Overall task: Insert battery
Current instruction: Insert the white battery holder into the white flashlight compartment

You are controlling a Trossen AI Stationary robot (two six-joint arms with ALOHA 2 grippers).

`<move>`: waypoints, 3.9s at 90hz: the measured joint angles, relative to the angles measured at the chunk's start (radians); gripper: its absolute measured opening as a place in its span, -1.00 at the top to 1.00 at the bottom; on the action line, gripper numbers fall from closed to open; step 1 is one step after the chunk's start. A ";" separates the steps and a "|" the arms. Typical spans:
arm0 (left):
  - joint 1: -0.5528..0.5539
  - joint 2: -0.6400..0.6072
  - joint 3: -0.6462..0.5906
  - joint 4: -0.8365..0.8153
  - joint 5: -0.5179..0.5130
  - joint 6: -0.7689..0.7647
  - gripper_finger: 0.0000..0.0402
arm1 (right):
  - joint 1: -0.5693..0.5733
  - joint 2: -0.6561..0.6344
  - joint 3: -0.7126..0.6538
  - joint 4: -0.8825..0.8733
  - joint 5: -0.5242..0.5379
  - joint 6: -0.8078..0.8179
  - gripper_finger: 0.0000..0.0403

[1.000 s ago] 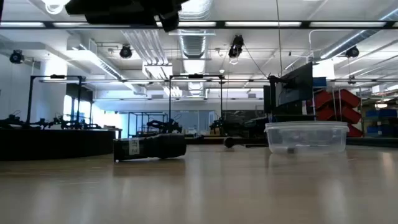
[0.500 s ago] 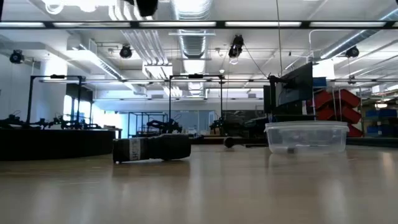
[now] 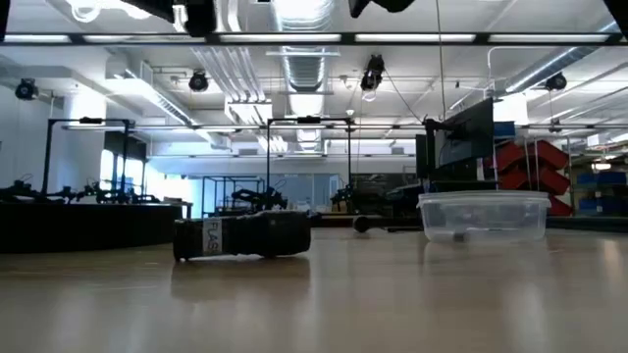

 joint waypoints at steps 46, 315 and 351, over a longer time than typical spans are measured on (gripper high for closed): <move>0.000 0.125 0.000 0.133 -0.423 -0.042 0.73 | 0.033 -0.026 0.000 -0.027 0.219 0.014 0.01; -0.254 -0.280 -0.006 -0.384 -0.383 -0.030 -0.08 | -0.043 -0.219 0.024 -0.526 -0.536 0.243 0.74; -0.222 -0.062 -0.005 -0.242 -0.544 -0.087 0.11 | -0.084 -0.219 0.024 -0.498 -0.875 0.282 0.75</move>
